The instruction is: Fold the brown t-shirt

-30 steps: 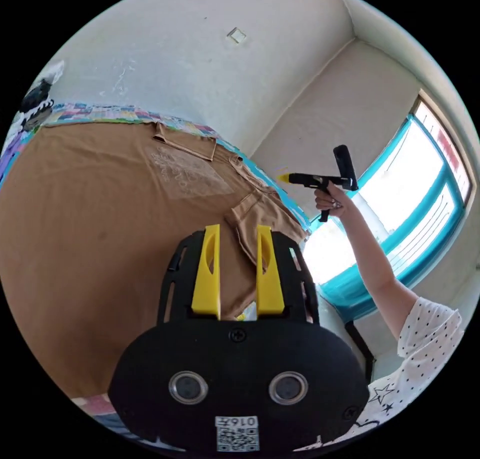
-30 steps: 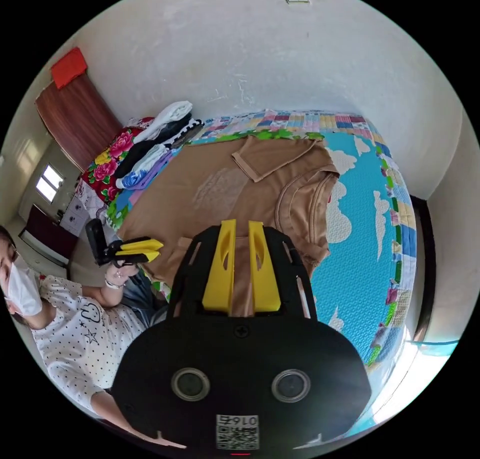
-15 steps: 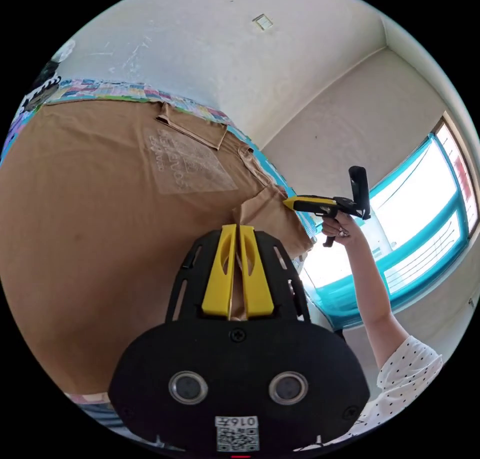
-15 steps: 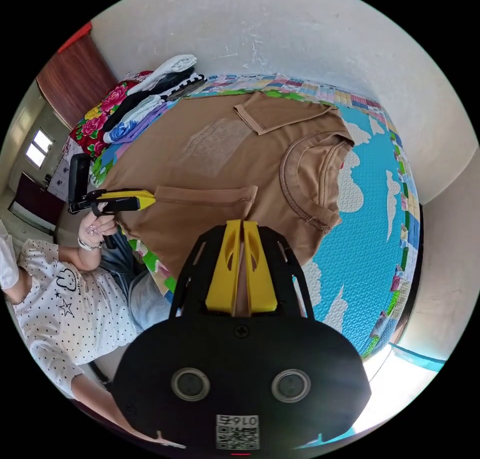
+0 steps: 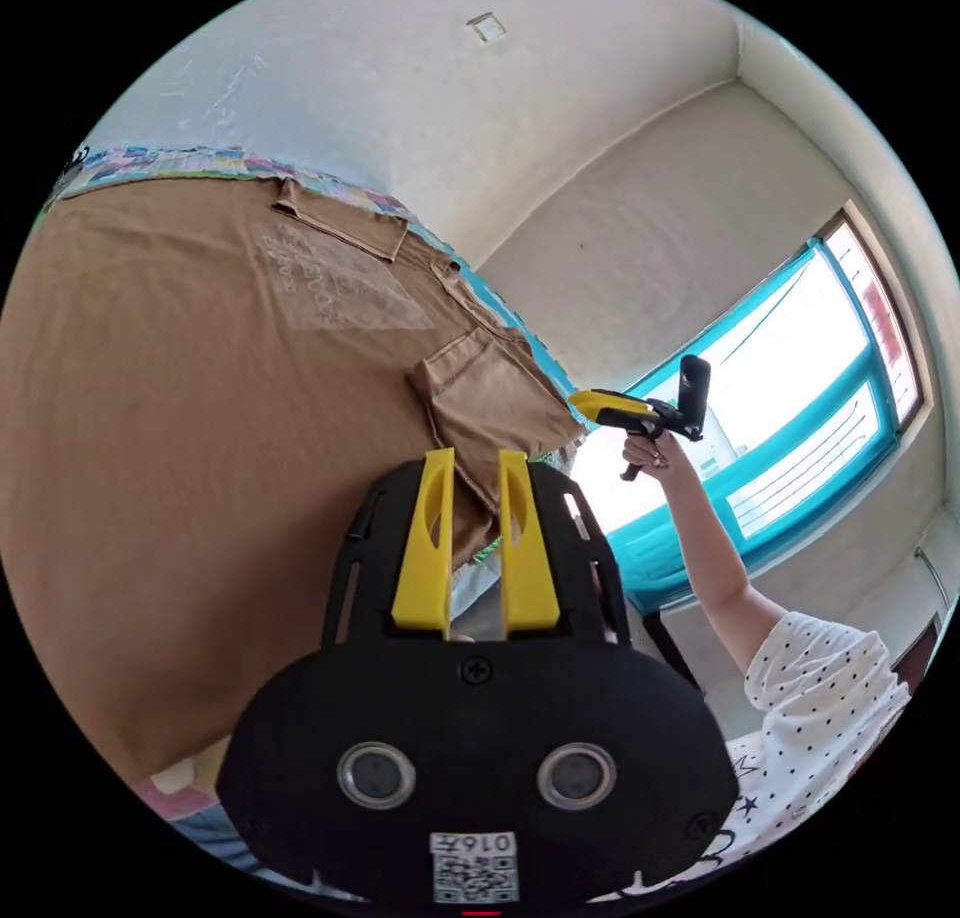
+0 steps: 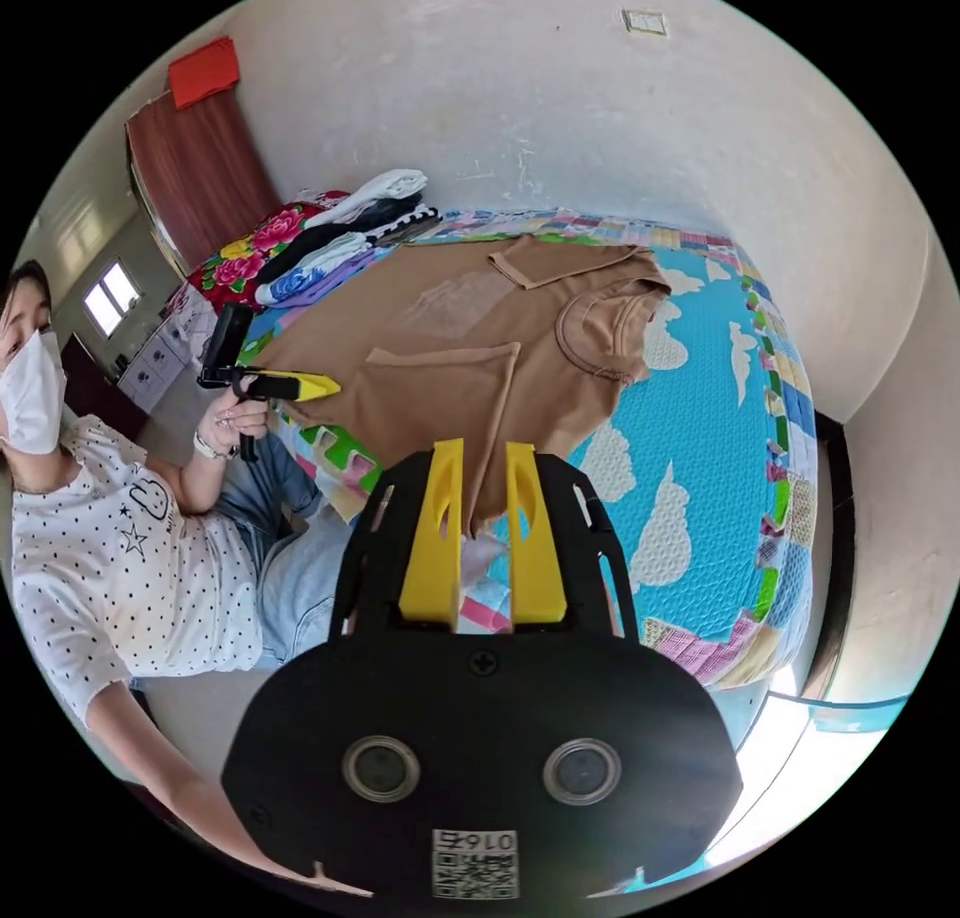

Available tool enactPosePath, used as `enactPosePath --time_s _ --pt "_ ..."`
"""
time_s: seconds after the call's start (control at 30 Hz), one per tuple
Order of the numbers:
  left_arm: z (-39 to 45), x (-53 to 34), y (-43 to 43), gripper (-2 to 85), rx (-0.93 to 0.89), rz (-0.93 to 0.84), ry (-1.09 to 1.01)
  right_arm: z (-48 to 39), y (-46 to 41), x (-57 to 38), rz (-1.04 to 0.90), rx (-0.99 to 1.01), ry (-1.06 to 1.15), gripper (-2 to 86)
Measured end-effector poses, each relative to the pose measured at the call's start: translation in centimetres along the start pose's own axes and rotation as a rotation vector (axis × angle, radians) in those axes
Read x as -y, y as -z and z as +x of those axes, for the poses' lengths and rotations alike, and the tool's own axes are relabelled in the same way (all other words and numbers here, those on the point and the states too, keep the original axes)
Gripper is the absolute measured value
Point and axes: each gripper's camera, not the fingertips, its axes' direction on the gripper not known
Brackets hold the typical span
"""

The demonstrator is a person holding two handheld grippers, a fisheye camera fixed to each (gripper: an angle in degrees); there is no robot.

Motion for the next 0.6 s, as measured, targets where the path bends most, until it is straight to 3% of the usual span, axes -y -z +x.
enactPosePath --time_s 0.17,0.37,0.6 --pt "0.9 -0.7 -1.0 3.2 -0.010 -0.027 -0.050 0.4 -0.9 -1.8 -0.020 0.015 0.029 7.2" --pt "1.3 -1.5 -0.9 -0.8 0.016 0.006 -0.062 0.7 -1.4 -0.5 0.037 -0.052 0.059 0.5" --pt "1.6 -2.4 -1.0 -0.9 -0.041 -0.011 -0.102 4.9 -1.7 1.1 -0.068 0.061 -0.150 0.0"
